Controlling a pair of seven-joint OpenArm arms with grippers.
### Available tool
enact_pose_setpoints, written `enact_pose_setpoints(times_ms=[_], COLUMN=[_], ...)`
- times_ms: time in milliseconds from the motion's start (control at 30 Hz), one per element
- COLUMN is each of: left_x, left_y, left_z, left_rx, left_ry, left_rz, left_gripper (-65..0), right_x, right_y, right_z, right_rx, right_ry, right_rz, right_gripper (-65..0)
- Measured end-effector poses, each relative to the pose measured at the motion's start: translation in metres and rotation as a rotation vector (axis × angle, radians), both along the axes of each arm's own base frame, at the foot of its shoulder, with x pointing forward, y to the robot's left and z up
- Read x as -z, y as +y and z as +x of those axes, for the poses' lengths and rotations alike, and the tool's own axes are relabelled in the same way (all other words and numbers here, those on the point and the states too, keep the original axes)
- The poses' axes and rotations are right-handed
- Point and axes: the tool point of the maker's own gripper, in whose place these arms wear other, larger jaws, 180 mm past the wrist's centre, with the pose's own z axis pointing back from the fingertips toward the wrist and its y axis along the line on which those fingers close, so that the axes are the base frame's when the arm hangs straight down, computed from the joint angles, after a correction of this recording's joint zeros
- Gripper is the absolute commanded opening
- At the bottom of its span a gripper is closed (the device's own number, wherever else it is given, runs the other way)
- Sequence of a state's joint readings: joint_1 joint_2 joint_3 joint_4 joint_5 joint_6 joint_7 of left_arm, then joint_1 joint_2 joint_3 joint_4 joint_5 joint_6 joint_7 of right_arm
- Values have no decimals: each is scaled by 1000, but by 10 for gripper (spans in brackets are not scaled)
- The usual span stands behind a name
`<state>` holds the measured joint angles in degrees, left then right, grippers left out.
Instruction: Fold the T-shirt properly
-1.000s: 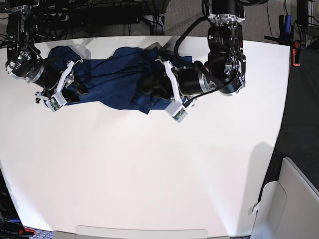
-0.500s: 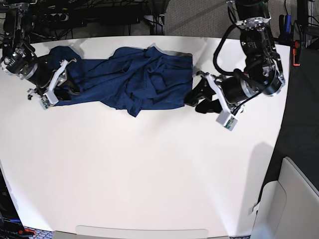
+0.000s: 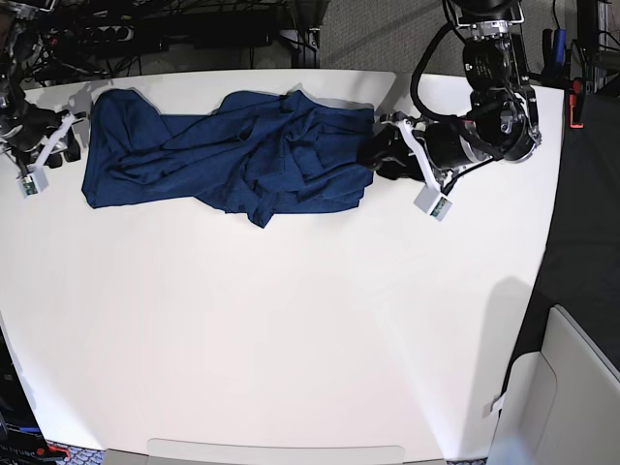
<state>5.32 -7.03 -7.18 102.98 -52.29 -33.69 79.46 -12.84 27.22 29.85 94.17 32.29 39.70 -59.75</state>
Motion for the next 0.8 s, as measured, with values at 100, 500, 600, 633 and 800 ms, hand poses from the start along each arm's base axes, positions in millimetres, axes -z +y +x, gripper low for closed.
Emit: enact_pose_setpoints(times_ms=[100, 500, 600, 633, 800], left_x=[1, 1, 1, 1, 0], left_y=[-5, -7, -7, -7, -7], left_z=[-2, -3, -3, -3, -1], left_rx=[26, 29, 29, 29, 26], left_ry=[3, 5, 4, 5, -3], left_rz=[4, 3, 2, 1, -2], left_gripper=[-384, -385, -385, -385, -385], right_x=[20, 23, 22, 22, 24], right_y=[9, 32, 47, 50, 69], right_z=[-6, 12, 12, 12, 13], right_rx=[35, 69, 66, 66, 75], right_ry=[48, 0, -11, -15, -30], right_rz=[55, 176, 256, 275, 350], right_gripper=[-387, -318, -318, -318, -319])
